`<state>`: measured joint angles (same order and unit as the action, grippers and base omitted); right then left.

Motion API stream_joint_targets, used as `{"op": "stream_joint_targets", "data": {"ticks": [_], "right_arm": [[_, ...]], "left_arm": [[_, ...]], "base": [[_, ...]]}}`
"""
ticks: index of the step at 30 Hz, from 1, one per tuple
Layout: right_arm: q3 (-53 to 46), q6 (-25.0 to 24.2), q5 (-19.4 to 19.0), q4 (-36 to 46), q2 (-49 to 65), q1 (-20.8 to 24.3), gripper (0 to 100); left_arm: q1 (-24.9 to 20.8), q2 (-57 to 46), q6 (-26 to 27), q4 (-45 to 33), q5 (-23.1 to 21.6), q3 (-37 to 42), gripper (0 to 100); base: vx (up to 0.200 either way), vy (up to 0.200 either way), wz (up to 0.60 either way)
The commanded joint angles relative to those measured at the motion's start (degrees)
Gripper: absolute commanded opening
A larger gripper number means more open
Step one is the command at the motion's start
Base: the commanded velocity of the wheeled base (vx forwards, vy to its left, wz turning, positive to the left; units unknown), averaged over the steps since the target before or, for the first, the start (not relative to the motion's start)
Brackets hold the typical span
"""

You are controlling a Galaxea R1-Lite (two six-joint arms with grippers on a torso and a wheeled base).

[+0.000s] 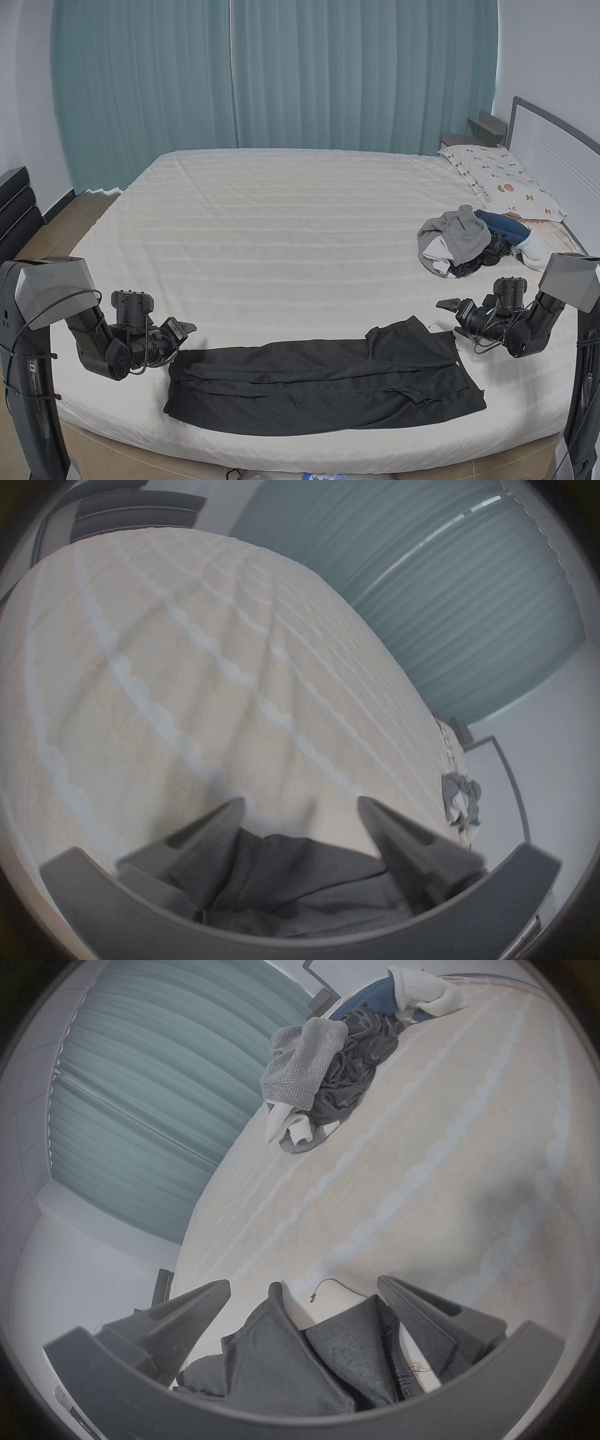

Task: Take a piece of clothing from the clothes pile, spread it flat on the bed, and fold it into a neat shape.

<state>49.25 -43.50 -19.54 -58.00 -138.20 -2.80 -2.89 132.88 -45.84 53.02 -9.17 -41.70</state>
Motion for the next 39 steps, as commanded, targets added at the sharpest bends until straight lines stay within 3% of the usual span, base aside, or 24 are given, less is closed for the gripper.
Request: {"op": "stream_joint_targets", "data": {"ticks": [1, 11, 12, 16, 25, 31, 39], "right_arm": [[0.14, -0.01, -0.06, 0.17, -0.31, 0.08, 100], [0.23, -0.1, -0.06, 0.26, -0.4, 0.17, 100], [0.23, -0.1, -0.15, 0.26, -0.4, 0.17, 100], [0.23, -0.1, -0.06, 0.26, -0.4, 0.08, 100], [0.32, -0.1, -0.06, 0.08, -0.22, 0.08, 100], [0.23, -0.1, -0.06, -0.18, -0.22, 0.08, 100], [0.32, -0.19, -0.06, -0.36, -0.14, -0.01, 100]], "left_arm": [[-0.71, 0.28, 3.03, -0.02, -0.85, 1.01, 100], [-1.94, 0.54, 7.43, -0.02, -0.85, 1.8, 100], [-2.03, 0.98, 8.75, -0.02, -0.85, 1.8, 0], [-1.86, 1.86, 11.3, -0.02, -0.41, 1.98, 0], [-0.36, 1.42, 10.86, 0.6, 1.52, 2.15, 0], [0.96, 1.24, 4.26, 4.46, 3.37, 1.27, 0], [1.22, 0.98, 3.91, 5.25, 3.19, 1.1, 0]], "base": [[0.0, 0.0, 0.0], [0.0, 0.0, 0.0], [0.0, 0.0, 0.0], [0.0, 0.0, 0.0], [0.0, 0.0, 0.0], [0.0, 0.0, 0.0], [0.0, 0.0, 0.0]]}}
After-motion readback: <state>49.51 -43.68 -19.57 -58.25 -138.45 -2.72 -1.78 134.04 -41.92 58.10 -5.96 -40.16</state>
